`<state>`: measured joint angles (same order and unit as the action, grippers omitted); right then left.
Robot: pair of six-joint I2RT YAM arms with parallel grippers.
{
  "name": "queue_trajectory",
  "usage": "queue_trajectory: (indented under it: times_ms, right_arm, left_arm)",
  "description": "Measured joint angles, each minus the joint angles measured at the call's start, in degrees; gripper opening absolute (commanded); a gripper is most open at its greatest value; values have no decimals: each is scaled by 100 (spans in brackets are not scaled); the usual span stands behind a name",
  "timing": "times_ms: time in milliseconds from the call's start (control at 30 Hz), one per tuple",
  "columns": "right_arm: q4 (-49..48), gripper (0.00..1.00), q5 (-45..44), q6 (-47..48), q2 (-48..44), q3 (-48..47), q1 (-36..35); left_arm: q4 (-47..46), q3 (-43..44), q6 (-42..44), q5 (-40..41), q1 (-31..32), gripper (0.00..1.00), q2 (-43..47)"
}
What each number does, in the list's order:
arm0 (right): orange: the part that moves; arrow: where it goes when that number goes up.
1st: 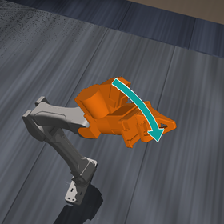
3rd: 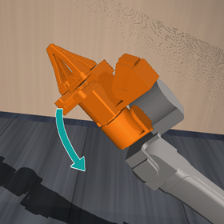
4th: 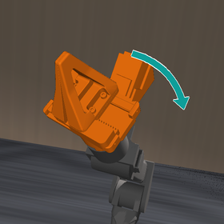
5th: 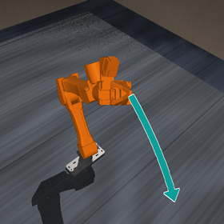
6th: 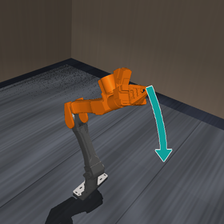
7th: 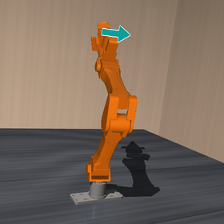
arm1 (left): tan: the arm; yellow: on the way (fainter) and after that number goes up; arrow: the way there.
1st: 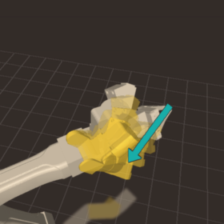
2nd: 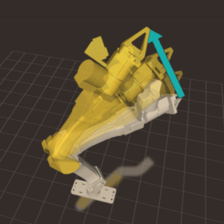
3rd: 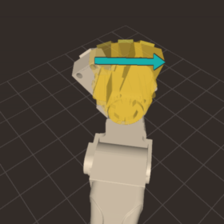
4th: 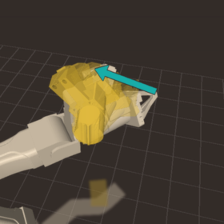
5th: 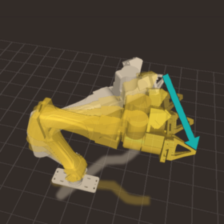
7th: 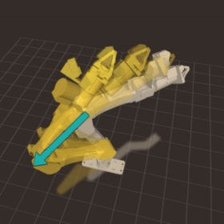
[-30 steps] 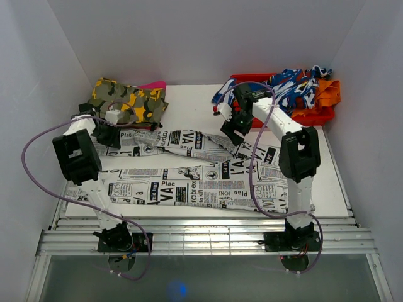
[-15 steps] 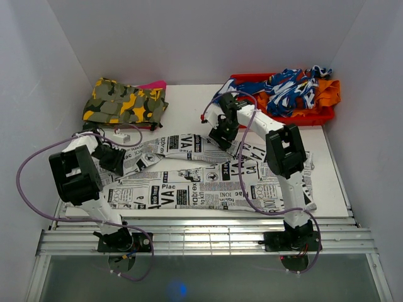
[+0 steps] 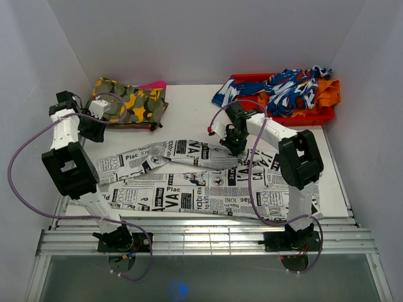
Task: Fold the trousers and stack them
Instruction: Flatten the trousers out
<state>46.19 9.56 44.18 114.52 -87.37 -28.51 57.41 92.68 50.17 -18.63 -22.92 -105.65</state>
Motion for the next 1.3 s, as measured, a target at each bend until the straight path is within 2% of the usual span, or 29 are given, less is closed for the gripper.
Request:
queue_trajectory:
  times_ms: [200,300,533,667,700,800,833,867,1000,1167,1300]
  right_arm:
    - [103,8,2,101,-111,7,-2]
    - [175,8,4,105,-111,4,-9]
    - [339,8,0,105,-111,-20,-44]
    - [348,8,-2,118,-111,-20,-50]
    - [348,8,-2,125,-111,-20,-48]
    - [350,8,-2,129,-111,-20,-48]
    - [348,8,-2,131,-111,-20,-48]
    - [348,8,-2,131,-111,-20,-48]
    - [365,8,-22,129,-111,-83,-42]
    - [431,8,-15,127,-177,-363,57]
    - [435,8,96,179,-597,-433,190]
  left_arm:
    - [85,645,402,-31,-4,61,-1318]
    - [249,654,708,-33,-4,61,-1731]
    - [678,426,1333,-85,-4,60,-1812]
    - [765,214,1545,-153,-4,46,-1707]
    - [765,118,1561,-157,-4,36,-1659]
    - [699,-98,1556,-153,-4,20,-1556]
    - [667,-149,1515,-149,-2,7,-1534]
    - [656,-157,1467,-144,4,1,-1532]
    - [728,146,1172,-79,46,0,-1659]
    - [612,1729,728,-181,98,0,-2194]
    - [304,2575,490,-487,151,0,-2111]
